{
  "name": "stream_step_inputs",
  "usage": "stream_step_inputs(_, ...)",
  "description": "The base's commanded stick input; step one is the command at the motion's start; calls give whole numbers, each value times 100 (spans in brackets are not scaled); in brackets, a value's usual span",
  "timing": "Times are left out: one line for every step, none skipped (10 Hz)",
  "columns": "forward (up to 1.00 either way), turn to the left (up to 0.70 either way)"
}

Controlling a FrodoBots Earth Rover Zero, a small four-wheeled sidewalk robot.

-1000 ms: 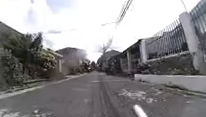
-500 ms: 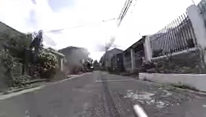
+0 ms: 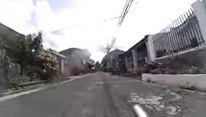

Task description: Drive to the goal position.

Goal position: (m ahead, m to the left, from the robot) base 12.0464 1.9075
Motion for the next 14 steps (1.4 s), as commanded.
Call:
stream_step_inputs(50, 0)
stream_step_inputs(50, 0)
stream_step_inputs(50, 0)
stream_step_inputs(50, 0)
stream_step_inputs(50, 0)
stream_step_inputs(50, 0)
stream_step_inputs(50, 0)
stream_step_inputs(50, 0)
stream_step_inputs(50, 0)
stream_step_inputs(50, 0)
stream_step_inputs(50, 0)
stream_step_inputs(50, 0)
stream_step_inputs(50, 0)
stream_step_inputs(50, 0)
